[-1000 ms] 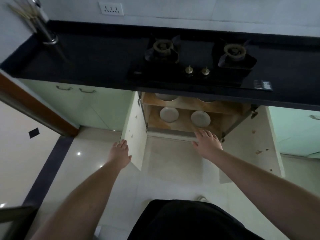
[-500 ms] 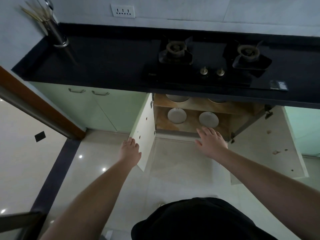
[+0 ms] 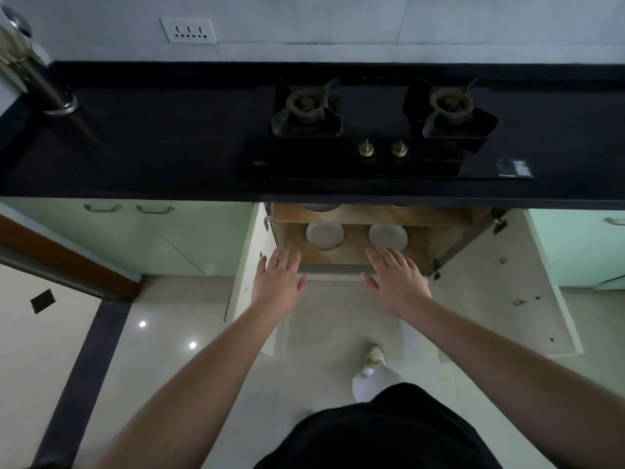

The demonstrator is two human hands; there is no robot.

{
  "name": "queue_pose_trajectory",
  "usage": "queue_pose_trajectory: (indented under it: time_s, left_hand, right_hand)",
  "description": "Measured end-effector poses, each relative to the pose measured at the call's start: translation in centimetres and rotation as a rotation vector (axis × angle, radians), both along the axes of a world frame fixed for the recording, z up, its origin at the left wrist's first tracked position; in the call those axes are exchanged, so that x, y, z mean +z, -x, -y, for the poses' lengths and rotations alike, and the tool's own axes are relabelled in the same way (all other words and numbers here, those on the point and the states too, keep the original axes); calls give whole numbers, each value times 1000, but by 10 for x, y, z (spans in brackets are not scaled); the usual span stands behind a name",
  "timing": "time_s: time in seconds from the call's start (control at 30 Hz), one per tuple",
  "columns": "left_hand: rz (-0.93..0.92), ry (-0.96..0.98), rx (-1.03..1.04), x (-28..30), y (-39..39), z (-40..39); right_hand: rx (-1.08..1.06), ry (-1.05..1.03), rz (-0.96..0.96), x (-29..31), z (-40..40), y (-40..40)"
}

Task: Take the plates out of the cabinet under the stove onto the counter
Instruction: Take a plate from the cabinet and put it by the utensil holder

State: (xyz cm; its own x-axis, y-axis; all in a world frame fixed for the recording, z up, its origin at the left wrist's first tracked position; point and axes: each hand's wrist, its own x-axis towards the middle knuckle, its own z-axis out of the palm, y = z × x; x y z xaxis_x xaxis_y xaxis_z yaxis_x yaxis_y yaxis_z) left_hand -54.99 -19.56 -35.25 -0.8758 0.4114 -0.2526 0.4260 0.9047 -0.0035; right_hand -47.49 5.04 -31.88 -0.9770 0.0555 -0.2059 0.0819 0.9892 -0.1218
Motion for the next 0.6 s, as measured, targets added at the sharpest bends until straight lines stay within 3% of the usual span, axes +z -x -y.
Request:
queue_pose_trajectory:
  time_s: [0.4, 0.6]
  left_hand:
    - [8, -67, 94, -24, 63, -61]
    - [-7, -133, 140, -72, 96, -67]
  right_hand:
    - [77, 97, 8, -41, -43, 93]
    - [80, 89, -11, -90, -38, 127]
